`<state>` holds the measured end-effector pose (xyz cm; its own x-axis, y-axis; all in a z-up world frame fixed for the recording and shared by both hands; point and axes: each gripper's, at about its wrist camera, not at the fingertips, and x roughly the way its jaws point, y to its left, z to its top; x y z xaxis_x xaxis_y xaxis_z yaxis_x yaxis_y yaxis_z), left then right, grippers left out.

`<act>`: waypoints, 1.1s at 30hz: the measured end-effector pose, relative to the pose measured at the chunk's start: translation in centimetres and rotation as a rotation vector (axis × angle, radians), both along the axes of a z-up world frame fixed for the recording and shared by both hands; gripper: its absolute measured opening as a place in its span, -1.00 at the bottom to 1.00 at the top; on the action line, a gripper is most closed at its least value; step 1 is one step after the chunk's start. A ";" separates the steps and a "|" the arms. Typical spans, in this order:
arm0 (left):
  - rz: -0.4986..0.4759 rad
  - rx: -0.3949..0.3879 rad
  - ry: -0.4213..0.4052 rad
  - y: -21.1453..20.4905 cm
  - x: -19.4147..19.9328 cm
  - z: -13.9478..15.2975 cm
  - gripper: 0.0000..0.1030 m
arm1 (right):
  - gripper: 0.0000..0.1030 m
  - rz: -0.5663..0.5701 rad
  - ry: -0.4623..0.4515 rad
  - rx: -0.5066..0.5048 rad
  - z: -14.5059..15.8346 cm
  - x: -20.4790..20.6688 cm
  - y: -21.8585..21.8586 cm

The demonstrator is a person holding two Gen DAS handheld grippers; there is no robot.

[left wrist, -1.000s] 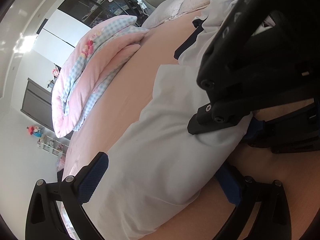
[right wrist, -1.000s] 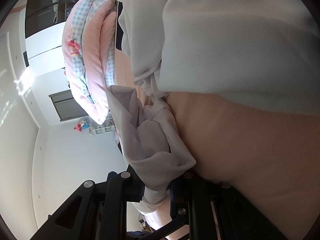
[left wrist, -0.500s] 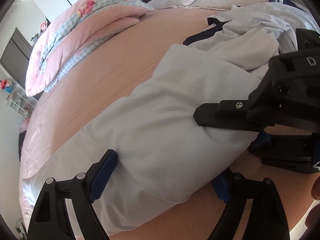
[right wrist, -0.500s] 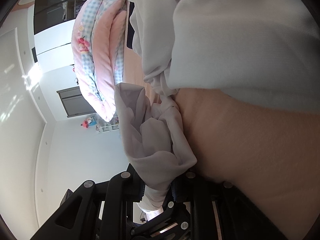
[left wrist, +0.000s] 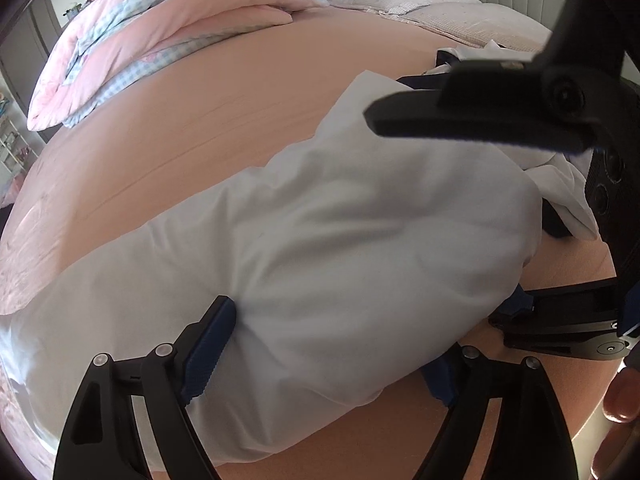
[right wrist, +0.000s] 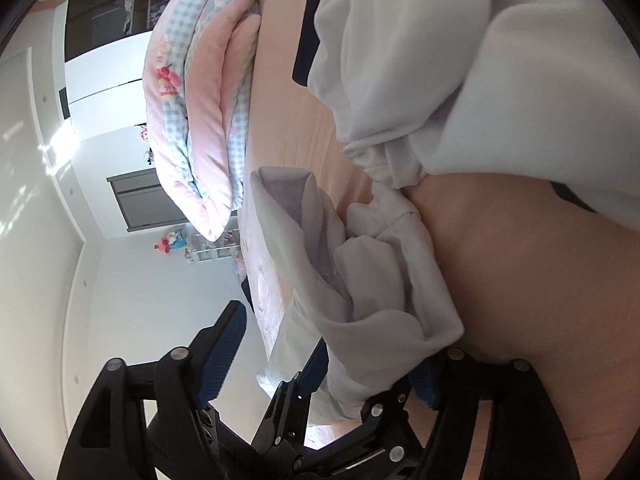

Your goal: Fold clothes

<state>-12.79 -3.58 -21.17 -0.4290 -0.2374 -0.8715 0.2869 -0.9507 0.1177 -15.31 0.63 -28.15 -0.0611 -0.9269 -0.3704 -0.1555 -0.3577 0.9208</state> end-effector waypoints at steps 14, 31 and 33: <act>-0.005 0.086 0.031 -1.0 1.4 -0.1 0.60 | -0.68 0.072 0.072 0.088 -3.2 1.2 0.6; 0.006 0.075 0.061 -1.5 2.6 -0.6 0.71 | -0.71 0.136 0.063 0.166 -2.6 0.2 1.9; 0.013 0.088 0.093 -1.7 3.2 -0.6 0.71 | -0.67 0.153 0.113 0.221 -1.8 0.2 1.8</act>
